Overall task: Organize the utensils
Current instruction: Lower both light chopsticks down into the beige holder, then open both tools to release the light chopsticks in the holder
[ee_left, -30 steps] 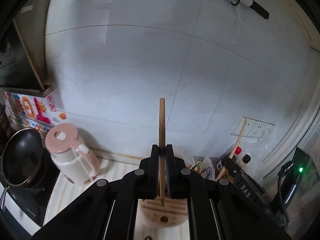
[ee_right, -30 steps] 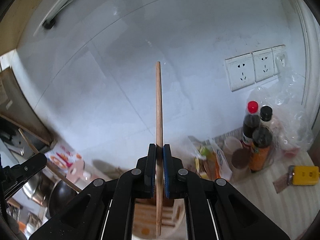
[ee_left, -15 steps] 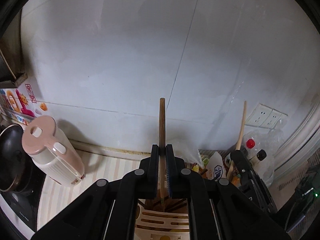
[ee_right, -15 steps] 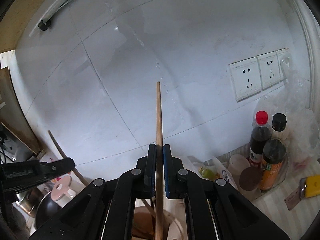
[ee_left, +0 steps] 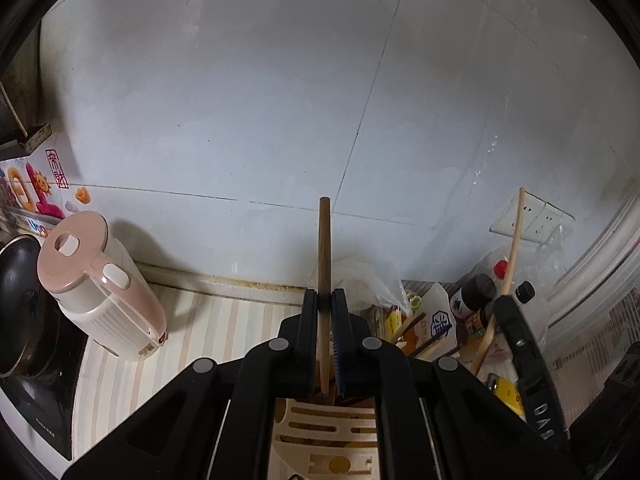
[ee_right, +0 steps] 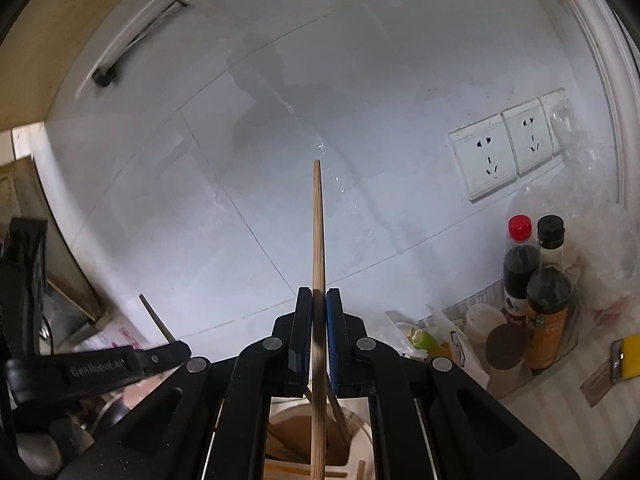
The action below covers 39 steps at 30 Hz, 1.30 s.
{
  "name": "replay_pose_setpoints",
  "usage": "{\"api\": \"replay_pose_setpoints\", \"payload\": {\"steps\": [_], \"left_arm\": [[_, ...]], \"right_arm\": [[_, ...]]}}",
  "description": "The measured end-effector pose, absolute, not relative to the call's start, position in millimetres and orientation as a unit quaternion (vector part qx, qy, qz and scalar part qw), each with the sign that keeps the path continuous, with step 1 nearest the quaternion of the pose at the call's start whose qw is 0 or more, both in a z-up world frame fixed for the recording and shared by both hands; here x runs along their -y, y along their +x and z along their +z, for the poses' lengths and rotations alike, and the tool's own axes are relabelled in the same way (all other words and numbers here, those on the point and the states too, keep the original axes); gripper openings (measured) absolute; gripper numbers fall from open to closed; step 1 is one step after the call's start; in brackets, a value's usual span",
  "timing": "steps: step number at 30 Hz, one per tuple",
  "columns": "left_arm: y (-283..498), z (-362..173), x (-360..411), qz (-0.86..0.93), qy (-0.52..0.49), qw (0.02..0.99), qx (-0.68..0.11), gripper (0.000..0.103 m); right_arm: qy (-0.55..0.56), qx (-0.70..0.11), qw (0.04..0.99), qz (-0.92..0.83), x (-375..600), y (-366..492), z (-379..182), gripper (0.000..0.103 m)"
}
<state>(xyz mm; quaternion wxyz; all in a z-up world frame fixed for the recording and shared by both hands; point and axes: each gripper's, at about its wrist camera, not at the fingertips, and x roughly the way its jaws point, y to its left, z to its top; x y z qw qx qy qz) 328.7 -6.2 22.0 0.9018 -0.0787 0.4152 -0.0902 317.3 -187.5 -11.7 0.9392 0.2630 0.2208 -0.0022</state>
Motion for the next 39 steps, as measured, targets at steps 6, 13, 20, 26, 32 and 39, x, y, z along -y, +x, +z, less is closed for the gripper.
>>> {"api": "replay_pose_setpoints", "payload": {"steps": [6,13,20,26,32,39], "left_arm": [[321.6,17.9,5.1,-0.095,-0.076,0.897,-0.425,0.004],[324.1,11.0,-1.3,-0.096,-0.089,0.887,-0.442,0.004],[331.9,5.1,-4.9,-0.074,-0.088,0.885,-0.452,0.005],[337.4,-7.0,-5.9,-0.047,-0.082,0.883,-0.460,0.006],[342.1,-18.4,-2.1,-0.035,-0.080,0.879,-0.469,0.007],[343.9,-23.3,5.6,-0.031,-0.068,0.878,-0.473,0.007]], "right_arm": [[0.264,-0.246,0.932,0.007,174.0,305.5,-22.9,0.007],[0.244,-0.206,0.947,0.016,172.0,312.7,-0.7,0.007],[0.232,-0.179,0.955,0.041,168.1,341.6,-11.3,0.007],[0.204,-0.160,0.965,0.045,164.1,348.4,-19.9,0.007],[0.174,-0.136,0.974,0.045,152.5,345.4,-28.5,0.007],[0.169,-0.143,0.974,0.055,155.3,348.8,-31.2,0.007]]}}
